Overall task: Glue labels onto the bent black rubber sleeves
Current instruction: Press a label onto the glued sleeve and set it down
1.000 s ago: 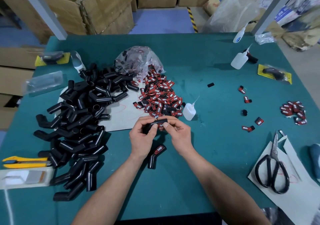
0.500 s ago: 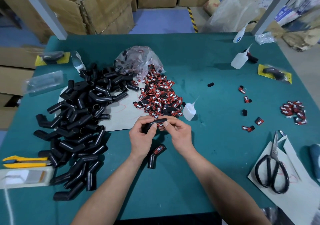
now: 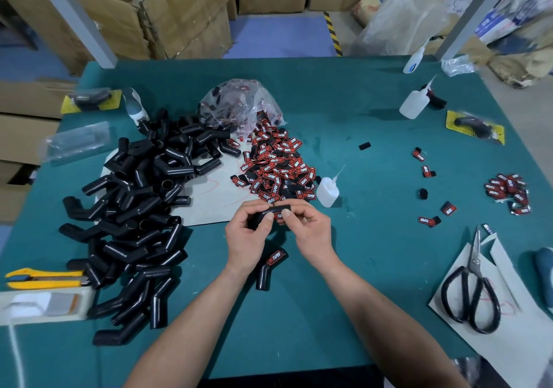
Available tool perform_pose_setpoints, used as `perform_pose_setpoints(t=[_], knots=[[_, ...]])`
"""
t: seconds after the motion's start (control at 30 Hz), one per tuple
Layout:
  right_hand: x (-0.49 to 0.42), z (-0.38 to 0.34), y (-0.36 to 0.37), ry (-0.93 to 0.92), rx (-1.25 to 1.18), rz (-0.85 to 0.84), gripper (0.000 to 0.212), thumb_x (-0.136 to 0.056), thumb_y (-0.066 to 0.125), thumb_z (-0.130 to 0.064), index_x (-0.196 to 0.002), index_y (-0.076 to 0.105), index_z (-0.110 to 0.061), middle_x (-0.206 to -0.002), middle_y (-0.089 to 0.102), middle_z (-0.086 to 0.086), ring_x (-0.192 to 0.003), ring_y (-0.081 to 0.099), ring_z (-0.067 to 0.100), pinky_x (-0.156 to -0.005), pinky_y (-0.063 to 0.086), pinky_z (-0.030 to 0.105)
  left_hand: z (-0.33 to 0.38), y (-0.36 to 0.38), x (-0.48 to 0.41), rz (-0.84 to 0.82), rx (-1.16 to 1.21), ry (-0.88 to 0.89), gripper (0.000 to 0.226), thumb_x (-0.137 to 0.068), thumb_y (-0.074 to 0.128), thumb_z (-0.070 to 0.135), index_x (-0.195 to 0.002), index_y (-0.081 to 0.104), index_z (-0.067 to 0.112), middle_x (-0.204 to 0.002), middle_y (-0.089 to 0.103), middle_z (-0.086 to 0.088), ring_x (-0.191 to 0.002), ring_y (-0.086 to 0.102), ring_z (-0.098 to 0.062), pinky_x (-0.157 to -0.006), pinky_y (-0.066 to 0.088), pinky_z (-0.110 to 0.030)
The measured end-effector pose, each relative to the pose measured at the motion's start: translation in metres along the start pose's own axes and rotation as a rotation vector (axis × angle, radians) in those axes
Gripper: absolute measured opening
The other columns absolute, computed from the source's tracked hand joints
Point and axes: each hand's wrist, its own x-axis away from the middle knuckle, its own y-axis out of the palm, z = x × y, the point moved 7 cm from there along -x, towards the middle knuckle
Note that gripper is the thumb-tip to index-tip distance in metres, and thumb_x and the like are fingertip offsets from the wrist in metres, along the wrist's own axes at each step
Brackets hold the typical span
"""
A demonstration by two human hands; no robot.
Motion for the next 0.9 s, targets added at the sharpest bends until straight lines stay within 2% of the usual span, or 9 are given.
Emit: perform_pose_setpoints(t=[0.13, 0.23, 0.33, 0.53, 0.7, 0.9], knots=[[0.0002, 0.0040, -0.0004, 0.031, 0.010, 0.003, 0.025, -0.092, 0.064, 0.000, -0.083, 0.077, -0.020, -0.101, 0.074, -0.002, -0.082, 0.069, 0.015, -0.077, 0.058, 0.026, -0.0020, -0.0013, -0.0005, 0.007, -0.005, -0.014, 0.015, -0.085, 0.069, -0.001, -0.094, 0.069, 0.011, -0.101, 0.070, -0.006, -0.097, 0.068, -0.006, -0.093, 0.052, -0.022], [0.0003, 0.0036, 0.0028, 0.037, 0.035, -0.030, 0.019, -0.090, 0.067, -0.005, -0.083, 0.078, -0.019, -0.103, 0.072, 0.000, -0.087, 0.068, 0.017, -0.081, 0.057, 0.030, -0.0019, -0.0015, -0.0002, -0.003, 0.002, -0.002, 0.019, -0.085, 0.068, -0.002, -0.094, 0.070, 0.015, -0.100, 0.070, -0.007, -0.097, 0.068, -0.009, -0.092, 0.052, -0.023], [-0.0003, 0.0015, 0.0049, 0.020, 0.098, -0.060, 0.023, -0.086, 0.071, -0.009, -0.077, 0.078, -0.029, -0.105, 0.071, 0.000, -0.099, 0.067, 0.018, -0.090, 0.053, 0.033, -0.0026, 0.0010, 0.0013, -0.013, -0.011, 0.003, 0.019, -0.084, 0.068, 0.002, -0.094, 0.070, 0.019, -0.101, 0.071, -0.001, -0.097, 0.068, -0.006, -0.091, 0.051, -0.019], [-0.0035, -0.0002, 0.0002, 0.007, 0.142, -0.036, 0.028, -0.088, 0.069, -0.009, -0.074, 0.077, -0.032, -0.103, 0.071, -0.007, -0.098, 0.067, 0.017, -0.090, 0.054, 0.037, -0.0038, 0.0042, 0.0016, -0.069, 0.006, -0.003, 0.024, -0.089, 0.063, 0.002, -0.101, 0.071, 0.021, -0.106, 0.071, 0.000, -0.104, 0.067, -0.009, -0.094, 0.050, -0.022], [-0.0034, -0.0010, 0.0009, -0.006, 0.148, -0.029, 0.032, -0.087, 0.069, -0.009, -0.069, 0.074, -0.034, -0.102, 0.071, -0.006, -0.099, 0.067, 0.015, -0.090, 0.050, 0.028, -0.0028, 0.0053, 0.0019, -0.067, -0.019, 0.005, 0.027, -0.085, 0.069, 0.002, -0.100, 0.071, 0.024, -0.107, 0.071, -0.003, -0.103, 0.068, -0.009, -0.094, 0.051, -0.021], [-0.0015, 0.0014, 0.0057, -0.024, 0.118, -0.087, 0.021, -0.087, 0.070, -0.001, -0.079, 0.074, -0.019, -0.109, 0.068, 0.007, -0.104, 0.065, 0.015, -0.091, 0.050, 0.024, -0.0073, 0.0014, -0.0003, -0.033, 0.001, -0.044, 0.021, -0.086, 0.067, 0.004, -0.099, 0.071, 0.019, -0.101, 0.075, 0.012, -0.097, 0.069, -0.004, -0.090, 0.051, -0.018]])
